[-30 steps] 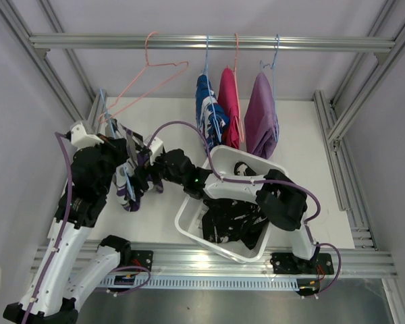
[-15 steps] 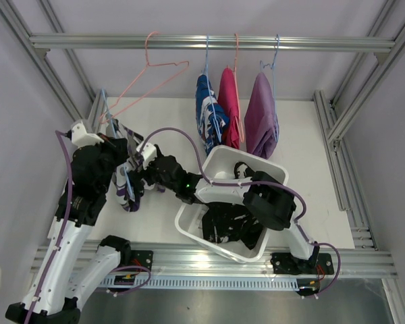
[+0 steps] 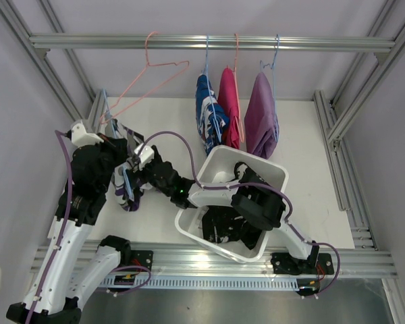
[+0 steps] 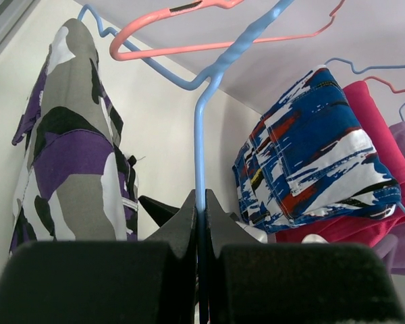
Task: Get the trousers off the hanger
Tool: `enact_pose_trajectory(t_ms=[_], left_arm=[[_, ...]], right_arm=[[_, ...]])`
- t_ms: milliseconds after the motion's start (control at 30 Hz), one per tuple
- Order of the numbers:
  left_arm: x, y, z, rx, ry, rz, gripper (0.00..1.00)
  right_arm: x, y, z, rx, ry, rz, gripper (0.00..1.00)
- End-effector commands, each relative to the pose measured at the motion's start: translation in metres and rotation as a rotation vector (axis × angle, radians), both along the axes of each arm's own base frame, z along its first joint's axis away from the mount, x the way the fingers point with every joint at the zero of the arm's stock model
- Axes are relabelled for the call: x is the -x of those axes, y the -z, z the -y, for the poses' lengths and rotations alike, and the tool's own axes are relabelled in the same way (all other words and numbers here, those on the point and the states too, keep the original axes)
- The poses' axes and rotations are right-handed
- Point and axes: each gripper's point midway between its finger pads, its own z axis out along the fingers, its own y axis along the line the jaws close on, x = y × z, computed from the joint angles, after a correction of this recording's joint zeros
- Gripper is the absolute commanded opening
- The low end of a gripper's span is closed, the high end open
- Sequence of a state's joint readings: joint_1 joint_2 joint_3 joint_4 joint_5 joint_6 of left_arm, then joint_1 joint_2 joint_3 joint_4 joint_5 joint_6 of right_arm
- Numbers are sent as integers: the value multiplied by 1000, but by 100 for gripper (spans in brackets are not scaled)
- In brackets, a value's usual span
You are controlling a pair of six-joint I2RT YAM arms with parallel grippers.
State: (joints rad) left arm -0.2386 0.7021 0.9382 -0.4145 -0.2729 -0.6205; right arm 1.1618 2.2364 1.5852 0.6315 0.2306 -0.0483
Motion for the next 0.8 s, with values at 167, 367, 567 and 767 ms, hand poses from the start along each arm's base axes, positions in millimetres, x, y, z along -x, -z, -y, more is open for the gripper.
enact_pose_trajectory(t_ms=[167,367,567,767], left_arm=[[3,-62,8,68,48,186,0],[2,-61,9,70,52,183,0],[1,-61,8,68,50,183,1],[2,-62,3,61,27,188,1]], right_arm=[[-18,-47,0,-225,133,134,73],[-15,-54,-2,-246,119,138,47],[-13,-58,-2,-242,110,139,18],[-11,-67,7,-219,125,150,0]])
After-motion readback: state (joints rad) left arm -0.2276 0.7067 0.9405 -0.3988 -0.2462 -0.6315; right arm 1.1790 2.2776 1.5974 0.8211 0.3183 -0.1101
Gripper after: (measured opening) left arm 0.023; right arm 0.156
